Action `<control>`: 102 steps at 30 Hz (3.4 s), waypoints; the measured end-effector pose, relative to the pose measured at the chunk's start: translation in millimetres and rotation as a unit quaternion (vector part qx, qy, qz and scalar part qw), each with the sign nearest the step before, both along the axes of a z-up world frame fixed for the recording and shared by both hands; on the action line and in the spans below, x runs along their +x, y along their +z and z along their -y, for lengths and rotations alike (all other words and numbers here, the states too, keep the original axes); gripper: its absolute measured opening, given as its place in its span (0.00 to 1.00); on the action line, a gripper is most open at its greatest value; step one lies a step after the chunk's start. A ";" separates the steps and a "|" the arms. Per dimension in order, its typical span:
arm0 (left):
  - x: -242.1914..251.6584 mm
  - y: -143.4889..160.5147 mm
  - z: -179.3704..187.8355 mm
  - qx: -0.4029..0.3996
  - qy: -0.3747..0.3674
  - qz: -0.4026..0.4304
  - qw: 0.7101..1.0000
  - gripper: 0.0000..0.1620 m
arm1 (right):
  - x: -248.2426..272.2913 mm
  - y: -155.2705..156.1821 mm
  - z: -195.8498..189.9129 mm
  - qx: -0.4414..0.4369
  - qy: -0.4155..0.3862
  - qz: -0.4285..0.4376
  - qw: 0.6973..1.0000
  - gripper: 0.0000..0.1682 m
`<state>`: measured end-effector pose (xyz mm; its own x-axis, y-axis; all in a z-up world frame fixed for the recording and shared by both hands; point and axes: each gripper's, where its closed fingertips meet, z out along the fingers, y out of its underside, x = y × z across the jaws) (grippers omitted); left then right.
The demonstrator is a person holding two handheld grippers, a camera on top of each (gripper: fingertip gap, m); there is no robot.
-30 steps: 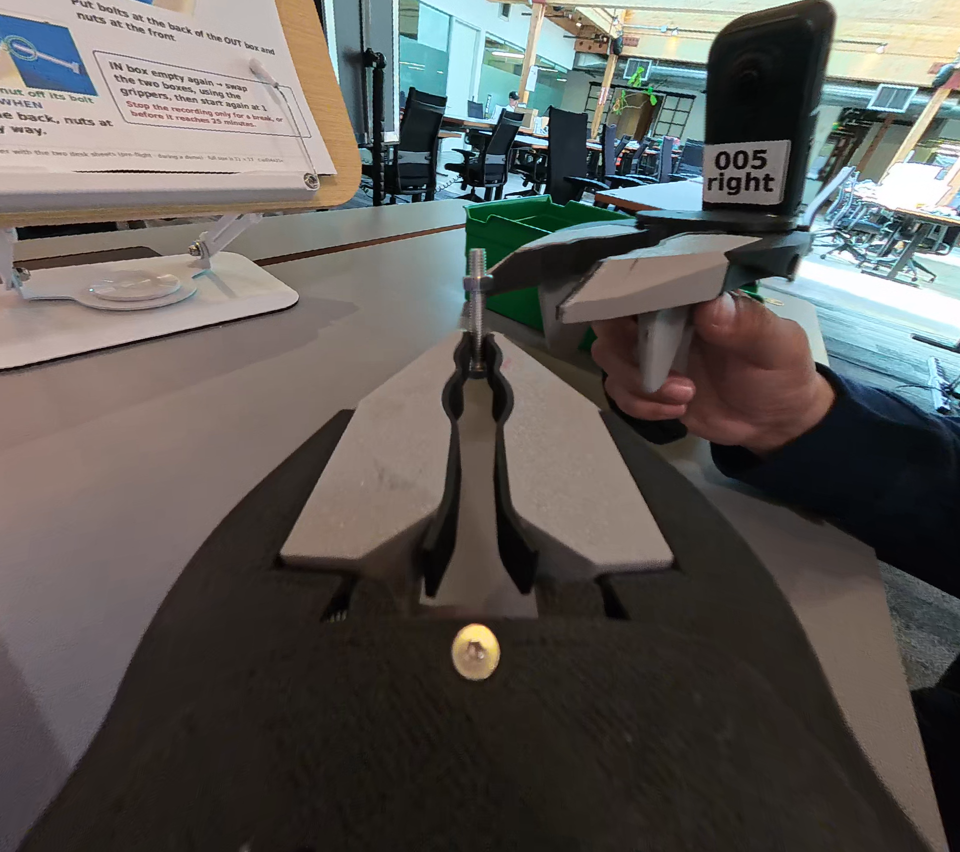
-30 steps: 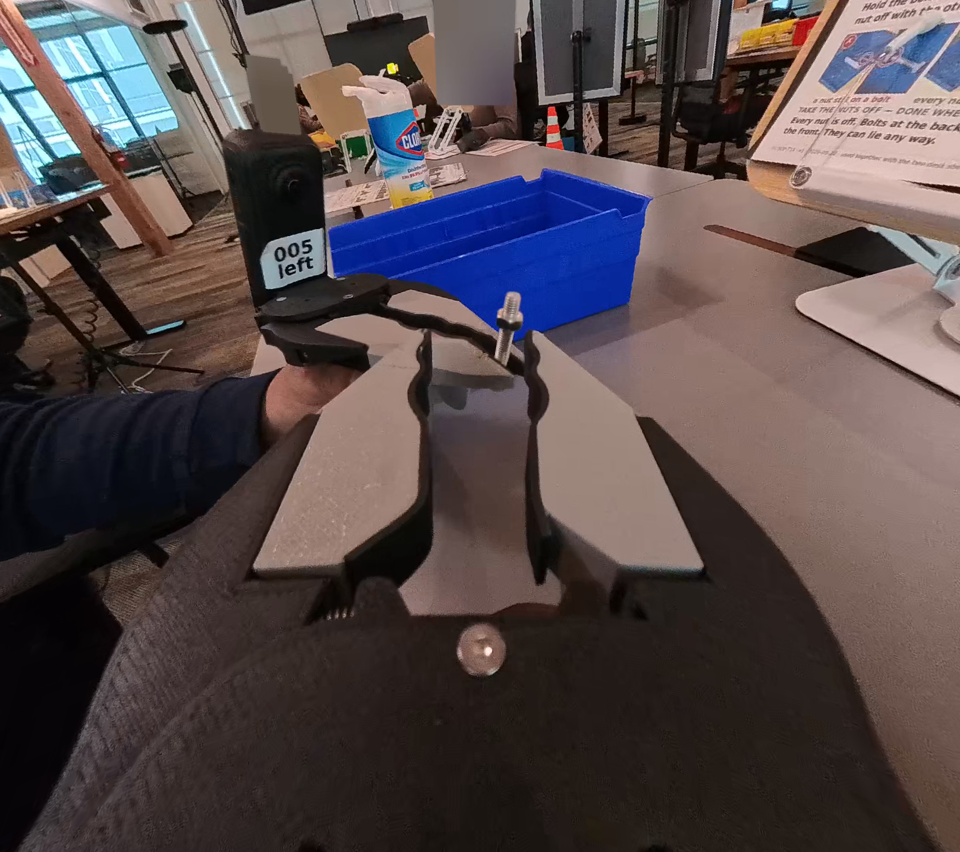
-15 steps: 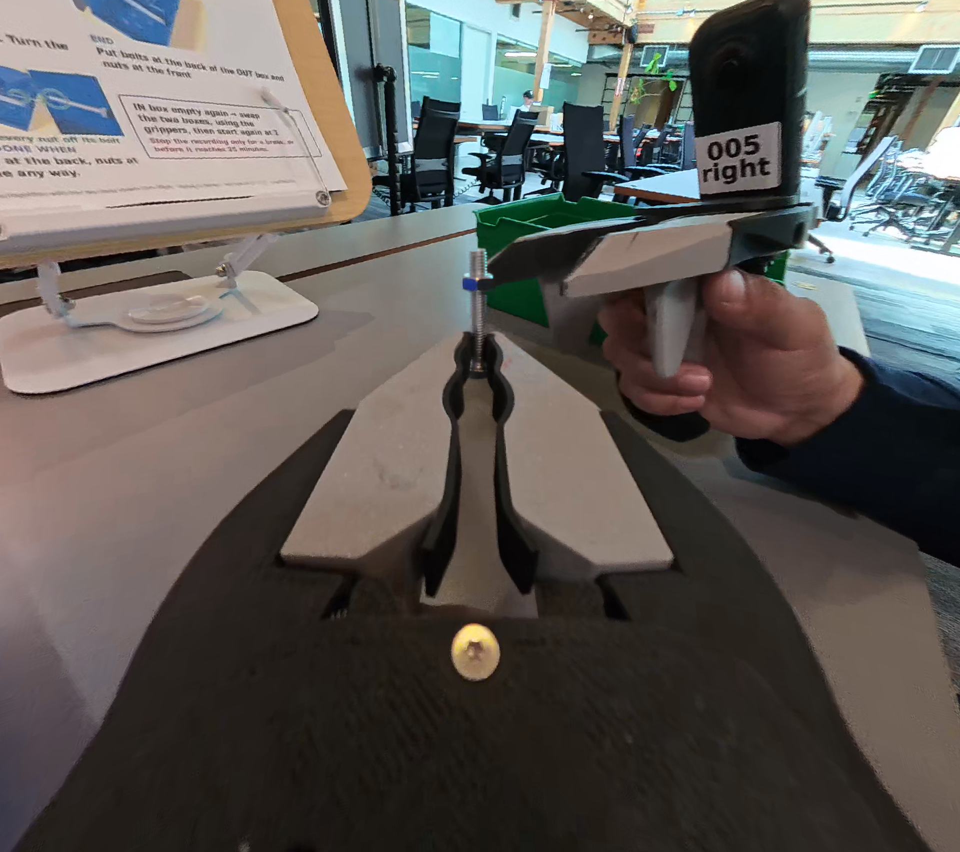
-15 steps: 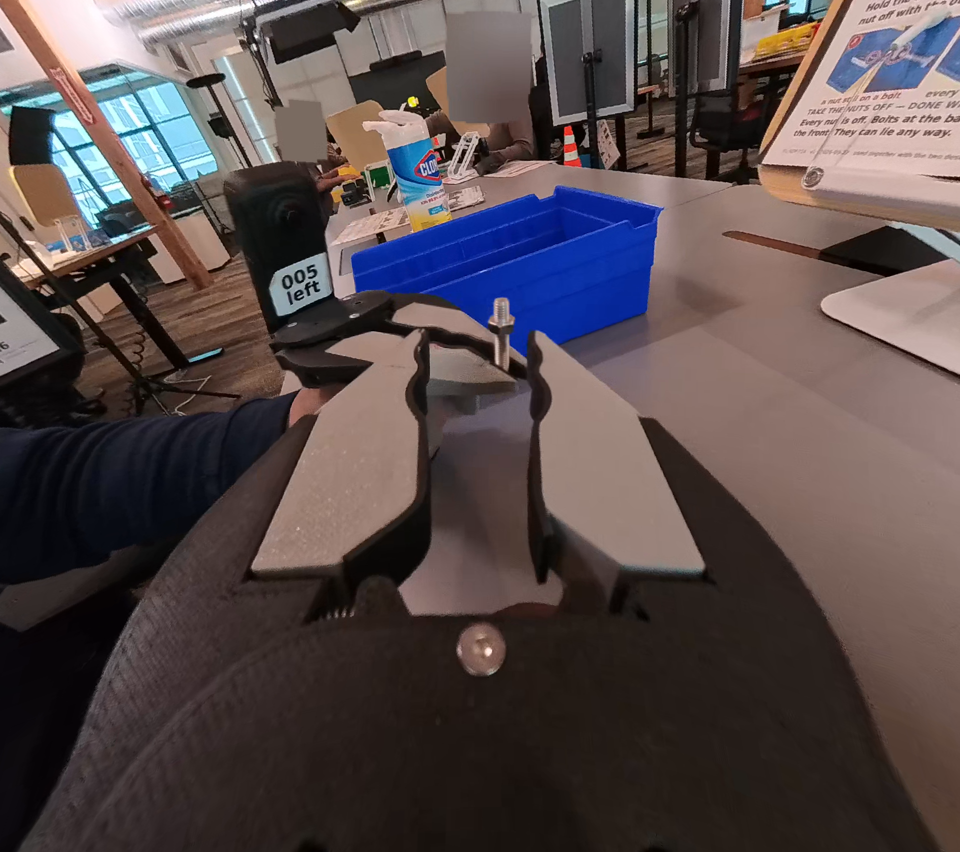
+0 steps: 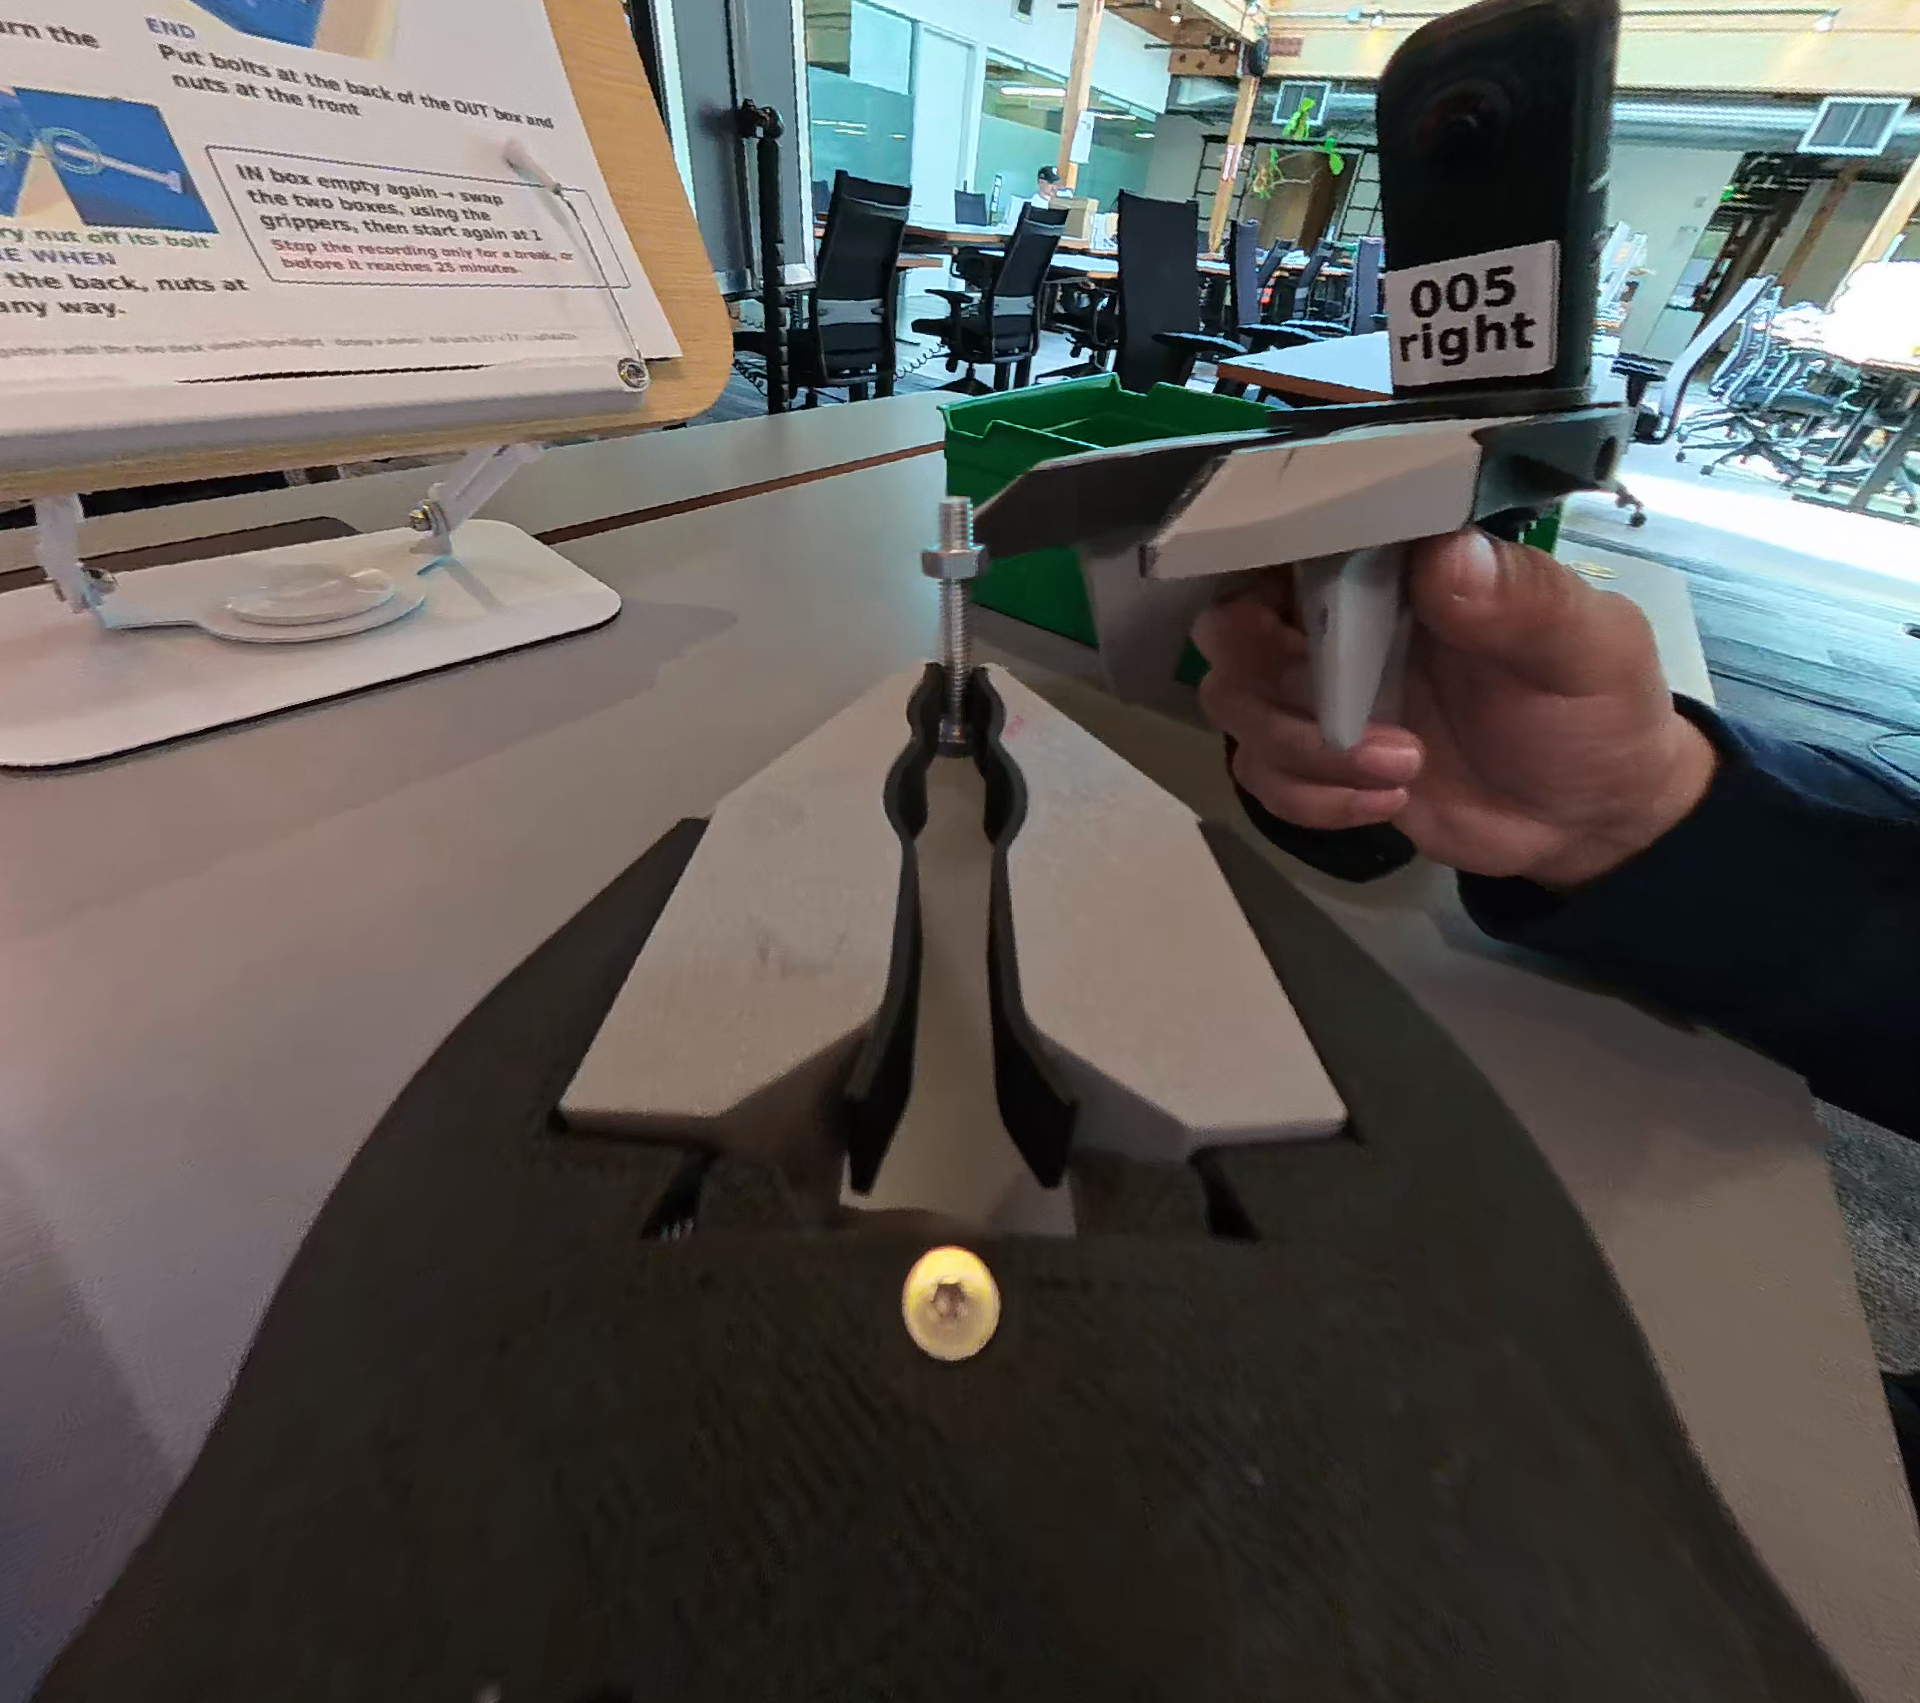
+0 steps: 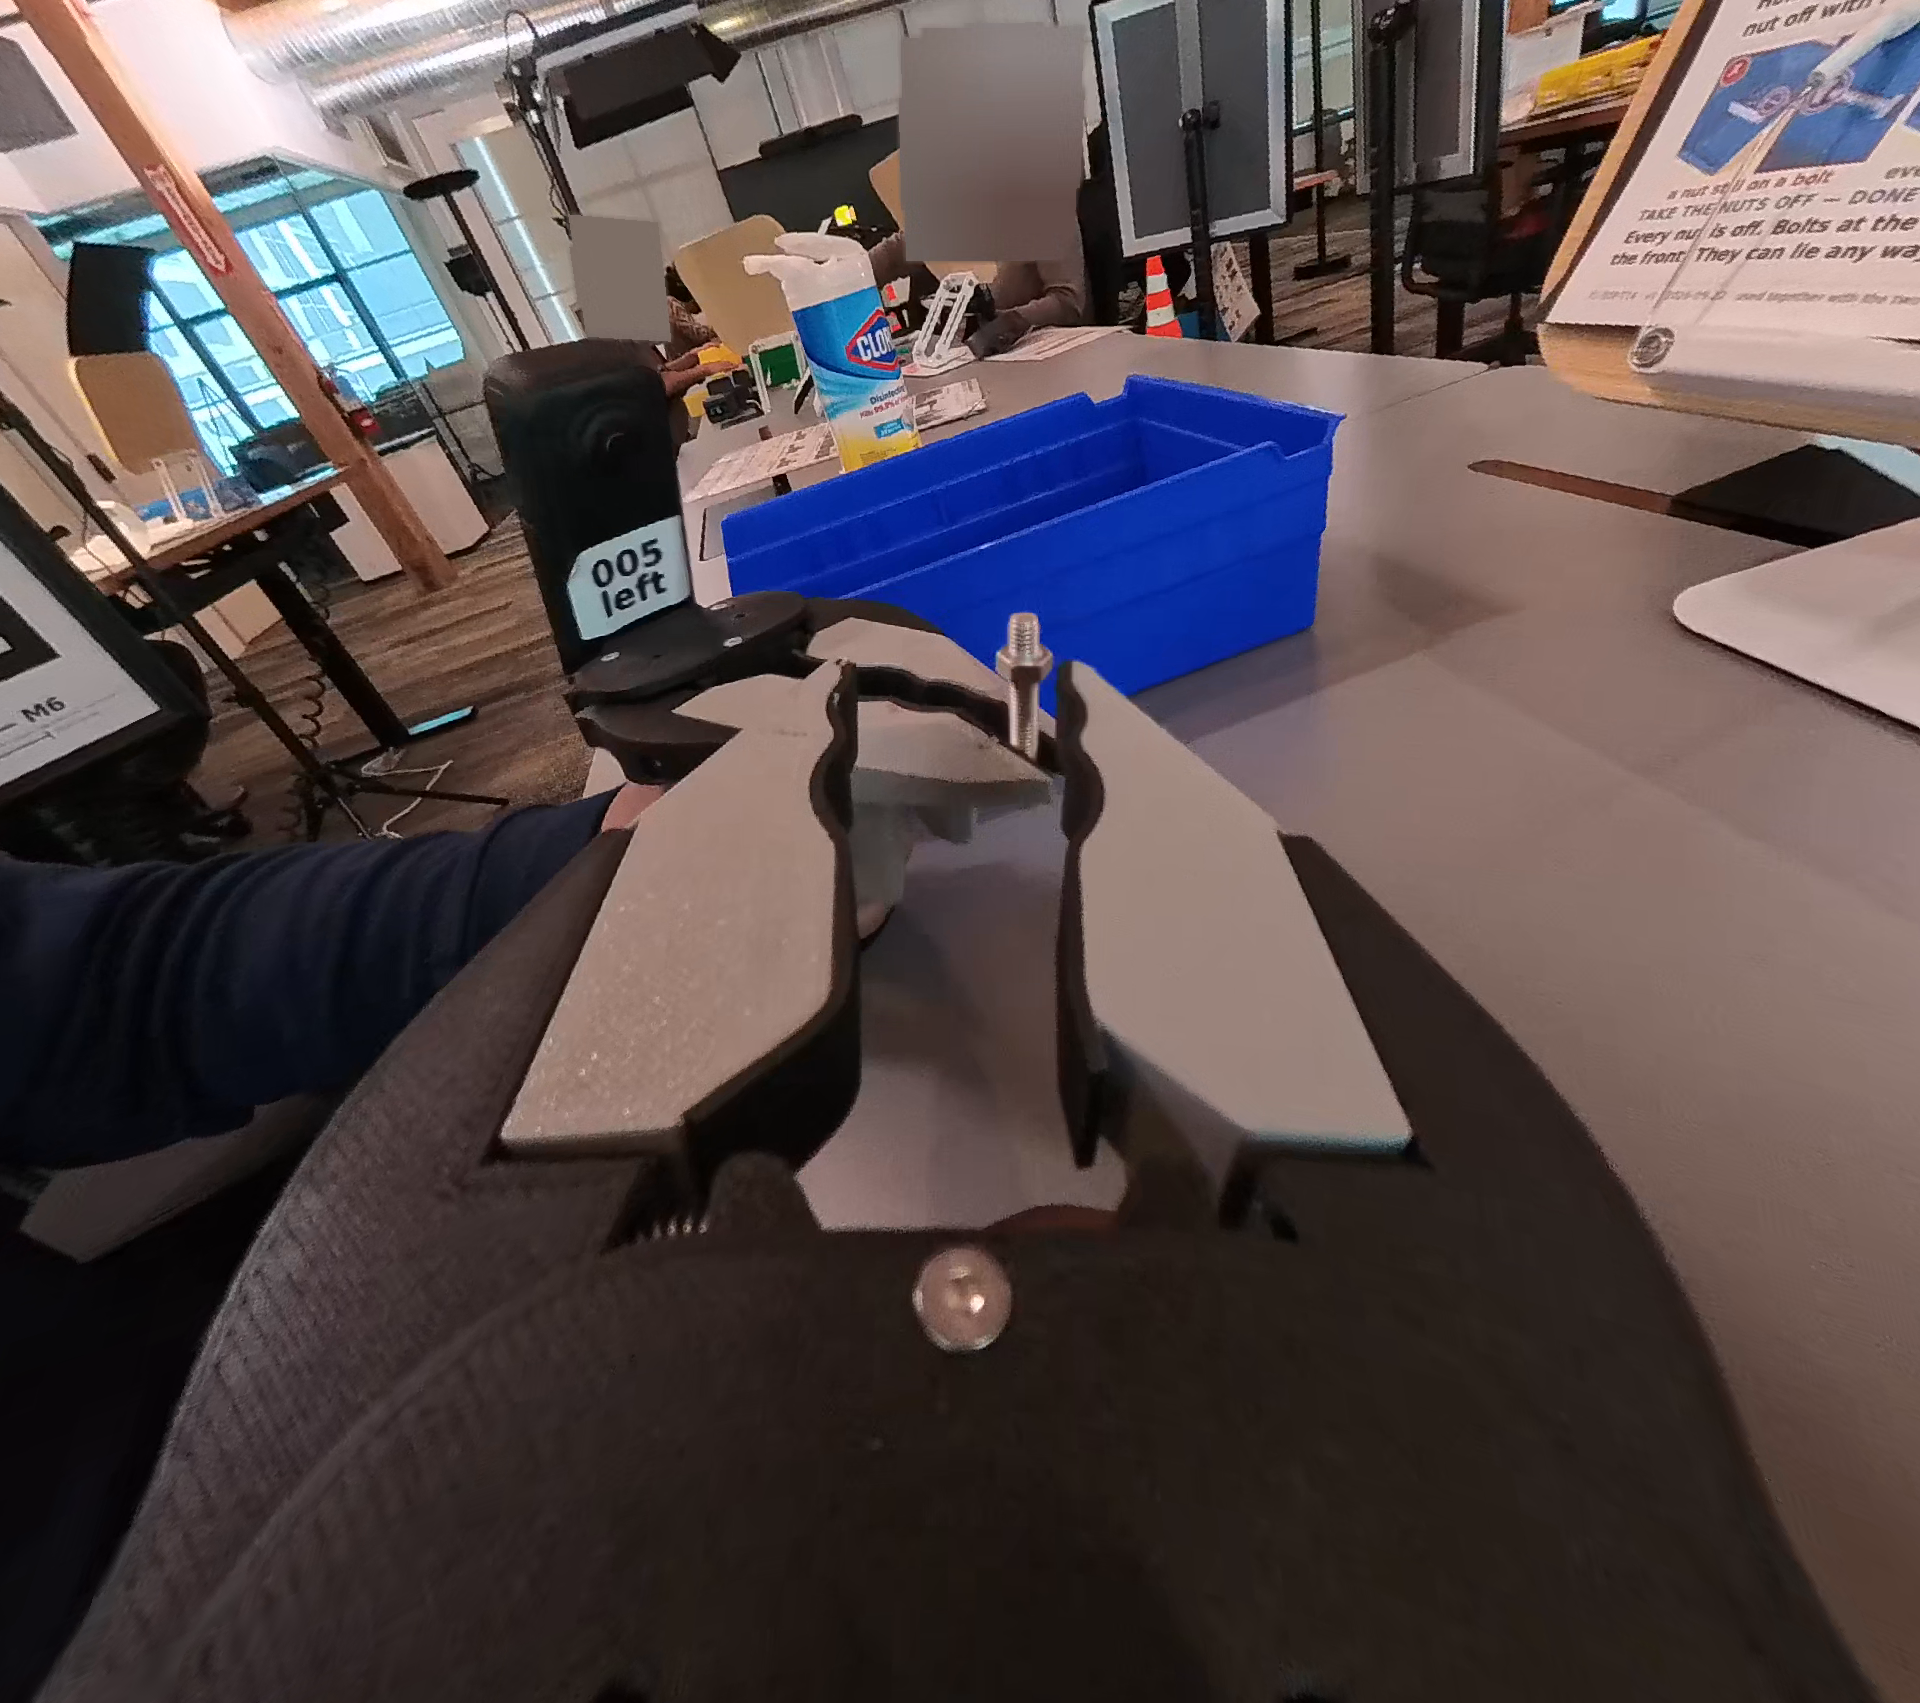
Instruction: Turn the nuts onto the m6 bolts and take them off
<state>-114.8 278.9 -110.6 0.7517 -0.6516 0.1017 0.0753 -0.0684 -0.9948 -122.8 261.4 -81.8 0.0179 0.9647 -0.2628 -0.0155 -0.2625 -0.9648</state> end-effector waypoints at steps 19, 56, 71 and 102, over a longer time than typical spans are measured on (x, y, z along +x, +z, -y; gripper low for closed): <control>25.1 -5.5 13.5 0.015 -0.053 -0.041 0.998 0.01 | -11.0 -3.9 17.8 0.001 0.040 0.006 0.999 0.24; 19.4 -11.4 6.7 0.003 -0.029 -0.054 0.998 0.01 | -12.7 -9.2 13.7 0.026 0.024 0.027 0.999 0.26; 20.7 -19.0 5.5 0.004 -0.016 -0.094 0.995 0.01 | -14.9 -14.9 12.1 0.039 0.013 0.046 0.998 0.23; 16.6 -21.5 1.4 -0.017 -0.011 -0.066 0.998 0.03 | -6.1 -21.5 -5.4 0.012 -0.025 0.067 0.997 0.04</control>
<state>-98.2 277.5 -132.2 0.7452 -0.6663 0.0257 -0.0580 -0.1033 -0.9930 -128.8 266.7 -103.3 0.0992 0.9679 -0.2309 0.1010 -0.2406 -0.9653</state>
